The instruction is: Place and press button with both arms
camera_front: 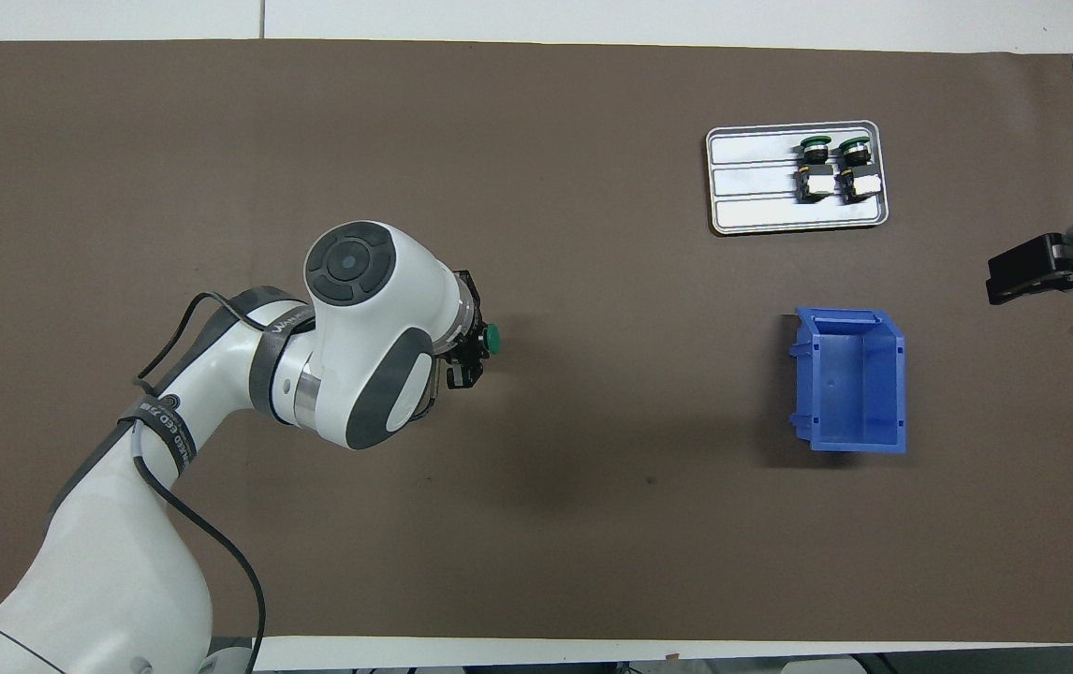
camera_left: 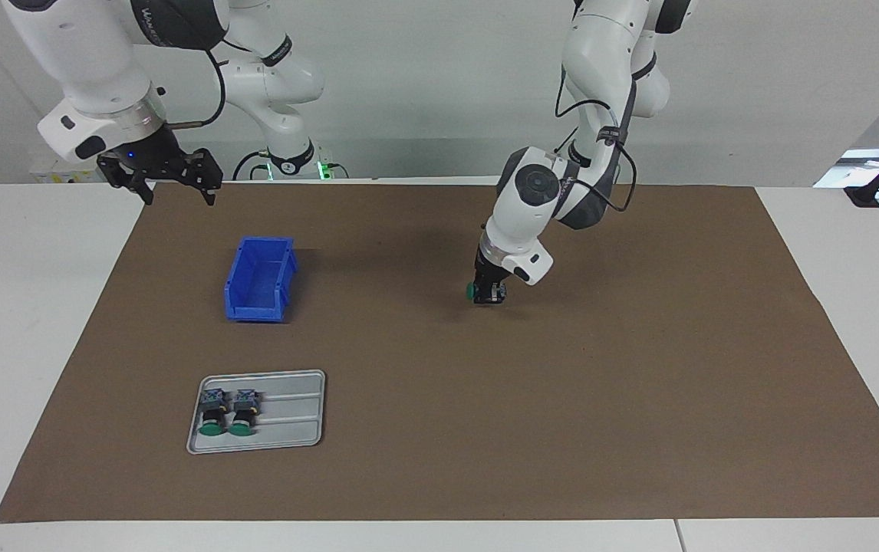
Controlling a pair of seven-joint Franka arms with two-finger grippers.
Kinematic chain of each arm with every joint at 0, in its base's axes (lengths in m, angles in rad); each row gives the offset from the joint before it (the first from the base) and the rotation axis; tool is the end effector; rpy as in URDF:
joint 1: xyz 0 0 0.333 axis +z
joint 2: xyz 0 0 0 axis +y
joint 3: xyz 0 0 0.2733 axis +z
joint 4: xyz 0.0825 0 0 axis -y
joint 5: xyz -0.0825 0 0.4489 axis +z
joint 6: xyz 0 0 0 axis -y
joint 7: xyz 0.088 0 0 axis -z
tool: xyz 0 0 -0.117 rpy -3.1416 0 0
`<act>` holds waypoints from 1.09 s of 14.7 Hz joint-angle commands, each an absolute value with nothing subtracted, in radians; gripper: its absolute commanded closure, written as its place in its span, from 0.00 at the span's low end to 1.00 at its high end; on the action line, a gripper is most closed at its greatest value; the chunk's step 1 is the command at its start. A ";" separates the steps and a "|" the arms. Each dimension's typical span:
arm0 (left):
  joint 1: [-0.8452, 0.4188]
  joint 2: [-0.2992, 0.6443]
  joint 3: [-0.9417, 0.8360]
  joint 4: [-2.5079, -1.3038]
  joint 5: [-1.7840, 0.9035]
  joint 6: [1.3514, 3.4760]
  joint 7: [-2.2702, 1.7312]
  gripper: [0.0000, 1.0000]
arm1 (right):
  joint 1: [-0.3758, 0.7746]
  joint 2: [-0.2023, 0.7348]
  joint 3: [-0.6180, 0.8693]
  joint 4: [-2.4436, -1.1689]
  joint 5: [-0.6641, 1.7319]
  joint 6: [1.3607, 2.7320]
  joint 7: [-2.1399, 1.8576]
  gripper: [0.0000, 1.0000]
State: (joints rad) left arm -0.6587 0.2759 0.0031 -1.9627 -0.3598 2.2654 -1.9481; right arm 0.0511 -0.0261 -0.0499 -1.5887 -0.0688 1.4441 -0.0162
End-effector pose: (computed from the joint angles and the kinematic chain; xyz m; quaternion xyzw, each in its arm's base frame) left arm 0.5079 -0.4055 0.2474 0.7176 0.6824 -0.1301 0.0496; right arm 0.5971 -0.0083 0.5682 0.9977 0.0064 -0.0594 0.0332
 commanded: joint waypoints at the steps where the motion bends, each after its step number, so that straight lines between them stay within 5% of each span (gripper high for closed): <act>1: -0.598 0.249 0.002 -1.994 -0.541 2.273 -1.756 0.86 | 0.044 -0.046 -0.048 -1.612 -0.066 1.456 -0.031 0.01; 16: -0.490 0.192 0.002 -2.167 -1.339 2.260 -1.073 0.91 | 0.044 -0.046 -0.048 -1.612 -0.066 1.456 -0.031 0.01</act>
